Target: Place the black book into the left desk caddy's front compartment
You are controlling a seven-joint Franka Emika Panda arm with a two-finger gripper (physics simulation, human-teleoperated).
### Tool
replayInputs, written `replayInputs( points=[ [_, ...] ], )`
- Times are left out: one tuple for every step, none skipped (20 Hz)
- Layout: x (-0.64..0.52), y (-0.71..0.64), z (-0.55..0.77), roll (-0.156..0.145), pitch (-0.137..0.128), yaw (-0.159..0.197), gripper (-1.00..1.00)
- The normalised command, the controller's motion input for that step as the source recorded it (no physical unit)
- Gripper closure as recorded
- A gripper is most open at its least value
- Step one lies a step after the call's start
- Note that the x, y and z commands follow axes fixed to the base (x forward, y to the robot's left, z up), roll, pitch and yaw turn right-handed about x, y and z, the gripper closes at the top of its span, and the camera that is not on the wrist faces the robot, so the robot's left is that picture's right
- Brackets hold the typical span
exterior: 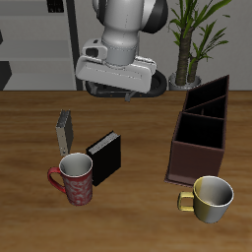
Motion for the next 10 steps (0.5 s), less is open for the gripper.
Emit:
replayInputs(
  points=[
    [0.19, -0.09, -0.16, -0.068, -0.043, -0.123, -1.0],
    [0.13, 0.04, -0.1, 0.016, -0.006, -0.014, -1.0],
    [0.09, 0.07, -0.13, 0.06, -0.031, -0.061, -1.0],
    [-0.03, 0.05, 0.0, 0.0, 0.0, 0.0, -1.0],
    [0.16, -0.03, -0.19, -0.051, -0.013, -0.067, -1.0],
    [0.03, 0.0, -0.08, 0.016, -0.049, -0.093, -1.0],
    [0.07, 0.06, -0.12, 0.053, 0.009, -0.065, -1.0],
    [0.07, -0.07, -0.13, -0.009, -0.016, -0.054, -1.0],
    [0.08, -0.07, -0.2, 0.039, -0.027, -0.066, -1.0],
    [0.1, -0.06, -0.18, 0.015, -0.017, -0.043, -1.0]
  ],
)
